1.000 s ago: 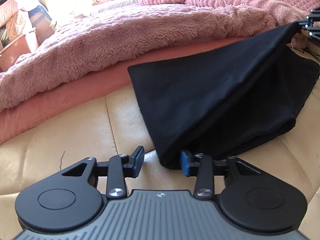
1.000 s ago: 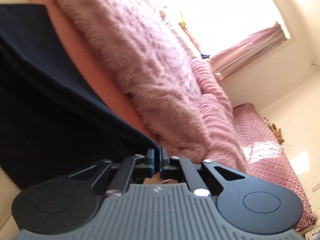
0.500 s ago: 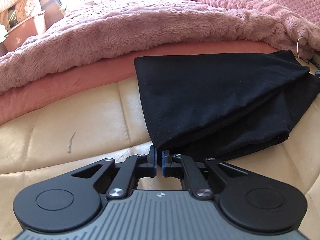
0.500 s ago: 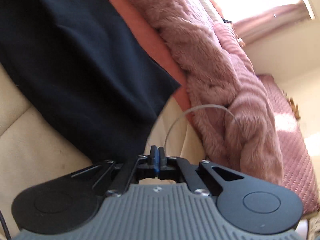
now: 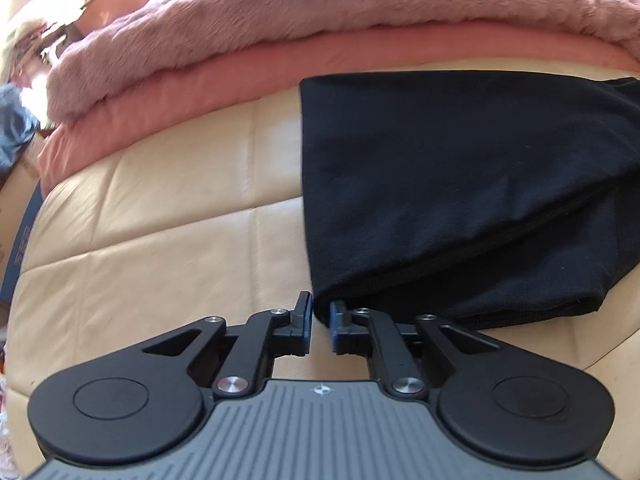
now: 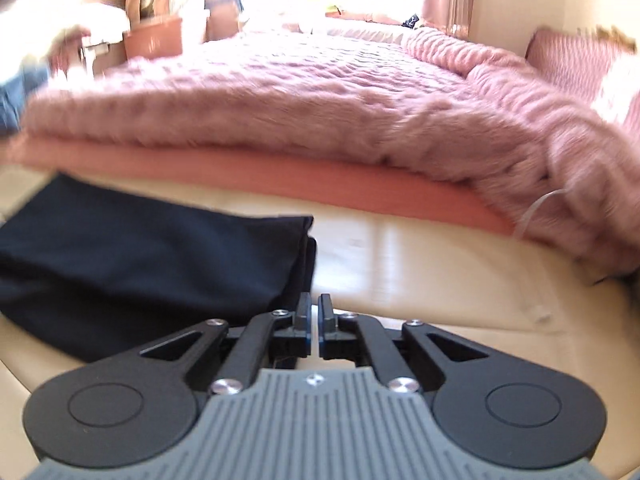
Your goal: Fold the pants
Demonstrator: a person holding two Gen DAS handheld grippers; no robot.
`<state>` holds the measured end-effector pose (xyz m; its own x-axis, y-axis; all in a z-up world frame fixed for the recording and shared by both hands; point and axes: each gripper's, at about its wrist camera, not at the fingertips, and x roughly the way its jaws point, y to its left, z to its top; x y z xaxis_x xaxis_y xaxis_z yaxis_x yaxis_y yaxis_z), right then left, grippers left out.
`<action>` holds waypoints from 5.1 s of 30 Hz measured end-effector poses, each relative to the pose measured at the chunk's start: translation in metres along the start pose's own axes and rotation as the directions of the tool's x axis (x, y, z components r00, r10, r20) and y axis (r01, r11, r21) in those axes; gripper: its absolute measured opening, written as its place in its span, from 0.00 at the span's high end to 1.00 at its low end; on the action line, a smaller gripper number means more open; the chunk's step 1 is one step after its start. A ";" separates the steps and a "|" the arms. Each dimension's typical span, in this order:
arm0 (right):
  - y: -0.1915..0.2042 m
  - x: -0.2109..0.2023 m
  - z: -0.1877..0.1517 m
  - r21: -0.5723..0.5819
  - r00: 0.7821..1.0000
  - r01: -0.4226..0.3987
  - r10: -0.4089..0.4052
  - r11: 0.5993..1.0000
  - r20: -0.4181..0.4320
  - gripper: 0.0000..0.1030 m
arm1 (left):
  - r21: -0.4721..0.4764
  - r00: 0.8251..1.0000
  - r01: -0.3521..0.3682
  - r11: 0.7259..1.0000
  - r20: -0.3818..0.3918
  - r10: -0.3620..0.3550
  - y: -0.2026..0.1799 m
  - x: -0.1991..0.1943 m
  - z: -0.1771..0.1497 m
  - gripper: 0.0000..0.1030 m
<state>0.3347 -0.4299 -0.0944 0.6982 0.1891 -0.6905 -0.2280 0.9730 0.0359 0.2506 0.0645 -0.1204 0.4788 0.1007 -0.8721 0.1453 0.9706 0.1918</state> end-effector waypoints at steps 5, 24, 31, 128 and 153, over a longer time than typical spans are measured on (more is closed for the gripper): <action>0.030 0.025 0.012 0.098 0.999 -0.051 0.052 0.994 -0.006 0.93 | -0.079 0.987 0.111 0.991 0.121 -0.101 0.029 -0.032 -0.003 0.68; 0.017 0.100 0.043 0.073 0.997 0.071 -0.070 0.995 -0.022 1.00 | -0.199 0.993 0.061 0.978 0.108 -0.040 0.005 0.030 0.032 0.70; 0.011 0.081 0.030 0.126 0.989 0.131 -0.138 0.983 0.047 1.00 | -0.230 0.994 0.060 0.971 0.099 -0.038 0.009 0.030 0.030 0.66; -0.098 -0.049 -0.123 0.254 0.903 0.404 -0.427 0.879 0.039 0.77 | -0.580 0.983 0.183 0.793 0.109 -0.147 0.033 0.049 0.061 0.80; 0.066 0.004 -0.028 0.093 0.979 0.073 -0.089 0.993 0.186 0.66 | -0.541 0.967 0.243 0.805 0.197 -0.160 0.030 0.023 0.066 0.87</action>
<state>0.3037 -0.3691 -0.1148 0.8297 0.1231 -0.5444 -0.1127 0.9922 0.0527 0.3230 0.0817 -0.1050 0.6101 -0.1008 -0.7859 -0.2348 0.9243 -0.3009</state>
